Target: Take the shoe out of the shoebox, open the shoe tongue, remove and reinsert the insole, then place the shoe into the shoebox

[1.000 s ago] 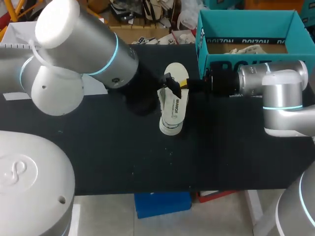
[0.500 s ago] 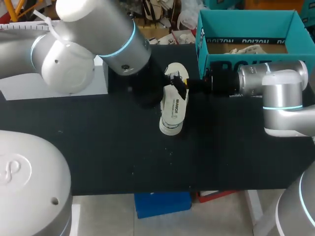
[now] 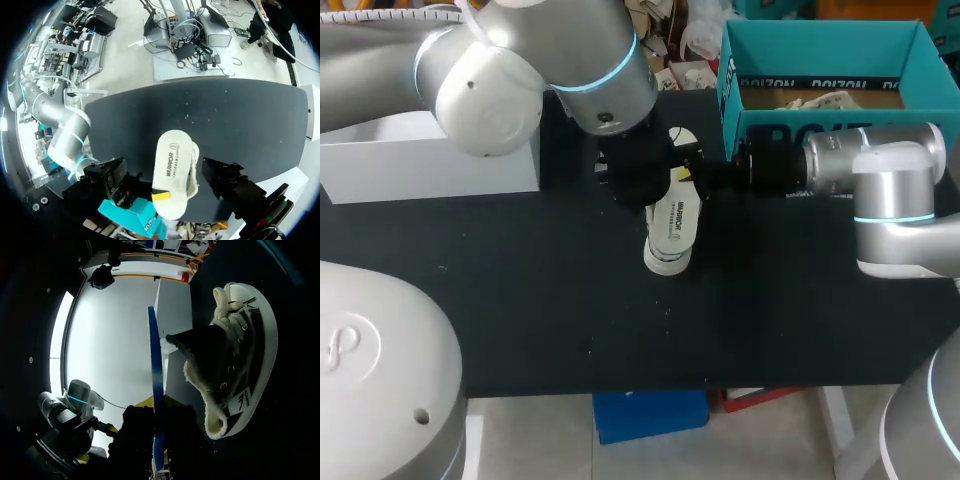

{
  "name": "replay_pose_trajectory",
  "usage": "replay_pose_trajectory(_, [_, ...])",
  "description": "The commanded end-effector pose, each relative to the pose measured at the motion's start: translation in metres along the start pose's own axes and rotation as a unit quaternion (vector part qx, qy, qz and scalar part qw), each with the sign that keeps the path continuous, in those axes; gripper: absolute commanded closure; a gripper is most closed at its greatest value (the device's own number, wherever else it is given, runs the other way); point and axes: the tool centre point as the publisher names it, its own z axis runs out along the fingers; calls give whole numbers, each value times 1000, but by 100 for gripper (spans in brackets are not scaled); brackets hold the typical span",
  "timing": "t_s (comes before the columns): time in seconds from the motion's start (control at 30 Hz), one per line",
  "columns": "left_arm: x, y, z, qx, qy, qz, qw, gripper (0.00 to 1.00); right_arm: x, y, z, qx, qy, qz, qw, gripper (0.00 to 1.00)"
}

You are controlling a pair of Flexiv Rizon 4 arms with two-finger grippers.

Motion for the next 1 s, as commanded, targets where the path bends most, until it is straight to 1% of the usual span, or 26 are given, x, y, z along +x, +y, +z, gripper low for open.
replay_pose_trajectory(0.03, [-1,1,1,-1,1,0,1000,0,-1,0,1,0,0,0,1000,100])
replay_pose_trajectory(0.3, [2,8,13,12,0,-2,1000,0,-1,0,1,0,0,0,1000,100])
replay_pose_trajectory(0.57, [2,18,23,30,20,3,999,0,-1,0,1,0,0,0,1000,100])
replay_pose_trajectory(0.8, [4,33,25,32,29,5,999,0,-1,0,1,0,0,0,1000,100])
replay_pose_trajectory(1.0, [8,51,27,30,32,1,999,0,-1,0,1,0,0,0,1000,100])
